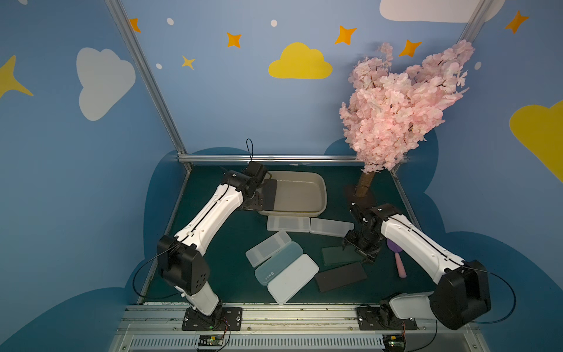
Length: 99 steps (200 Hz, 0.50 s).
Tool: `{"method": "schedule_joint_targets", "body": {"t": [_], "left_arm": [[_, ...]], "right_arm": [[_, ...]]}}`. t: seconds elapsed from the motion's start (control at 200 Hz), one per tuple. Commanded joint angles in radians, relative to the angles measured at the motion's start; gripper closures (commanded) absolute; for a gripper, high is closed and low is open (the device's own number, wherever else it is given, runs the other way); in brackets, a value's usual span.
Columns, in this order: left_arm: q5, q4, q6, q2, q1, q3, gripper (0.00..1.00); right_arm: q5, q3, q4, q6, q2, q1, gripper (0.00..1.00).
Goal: Put the pencil case into the storage box
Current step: Place the pencil case at the storage box.
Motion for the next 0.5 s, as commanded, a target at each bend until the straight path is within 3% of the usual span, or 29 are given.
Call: {"method": "schedule_joint_targets", "body": {"t": [0.0, 0.19, 0.29, 0.491], "left_arm": [[0.070, 0.073, -0.014, -0.110, 0.037, -0.103, 0.00], [0.124, 0.103, 0.003, -0.232, 0.060, -0.243, 0.00], [0.136, 0.109, 0.006, -0.264, 0.059, -0.277, 0.00], [0.122, 0.118, 0.031, -0.274, 0.039, -0.283, 0.00]], "right_arm": [[-0.043, -0.068, 0.004, 0.302, -0.052, 0.088, 0.19], [-0.039, -0.181, 0.107, 0.594, -0.066, 0.250, 0.11], [-0.019, -0.172, 0.124, 0.653, -0.030, 0.304, 0.05], [0.025, -0.160, 0.170, 0.698, 0.020, 0.317, 0.03]]}}
